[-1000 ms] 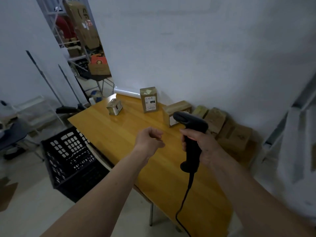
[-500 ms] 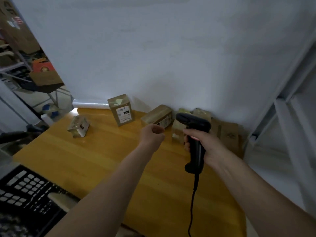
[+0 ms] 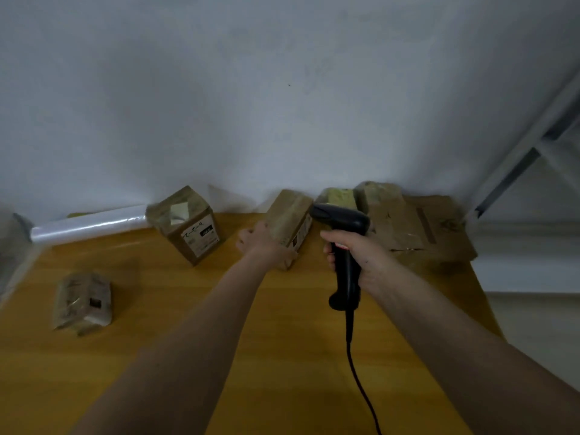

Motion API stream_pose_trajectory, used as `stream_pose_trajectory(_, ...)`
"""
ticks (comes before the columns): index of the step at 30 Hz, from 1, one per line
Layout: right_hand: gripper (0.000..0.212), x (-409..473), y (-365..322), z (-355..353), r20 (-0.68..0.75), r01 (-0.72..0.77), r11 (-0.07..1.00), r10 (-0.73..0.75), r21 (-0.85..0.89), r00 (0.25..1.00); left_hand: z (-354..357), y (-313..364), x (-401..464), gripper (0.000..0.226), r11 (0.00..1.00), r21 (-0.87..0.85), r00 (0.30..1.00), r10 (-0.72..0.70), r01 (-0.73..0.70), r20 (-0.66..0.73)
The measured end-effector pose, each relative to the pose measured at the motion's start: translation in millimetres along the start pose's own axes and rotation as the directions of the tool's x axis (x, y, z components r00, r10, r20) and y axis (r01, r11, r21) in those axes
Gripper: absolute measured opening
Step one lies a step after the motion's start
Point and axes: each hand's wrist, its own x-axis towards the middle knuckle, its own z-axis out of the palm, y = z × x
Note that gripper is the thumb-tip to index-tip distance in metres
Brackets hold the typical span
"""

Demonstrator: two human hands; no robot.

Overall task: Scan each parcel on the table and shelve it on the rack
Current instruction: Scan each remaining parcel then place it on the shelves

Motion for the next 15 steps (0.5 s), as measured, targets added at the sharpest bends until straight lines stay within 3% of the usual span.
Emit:
stream_pose_trajectory(11, 0.010, 29.6, 30.2, -11.5, -0.184, -0.001, 0.996, 0.018, 0.090, 0.983, 47.9, -12.2, 101.8, 0.134, 0.997, 0.065, 0.995, 0.023, -0.029, 0.099)
stream_pose_trajectory(15, 0.010, 26.7, 31.2, -18.6, -0.192, 0.004, 0.996, 0.013, 0.086, 0.981, 62.4, -18.9, 111.6, 0.126, 0.994, 0.108, 1.000, 0.003, -0.001, -0.011)
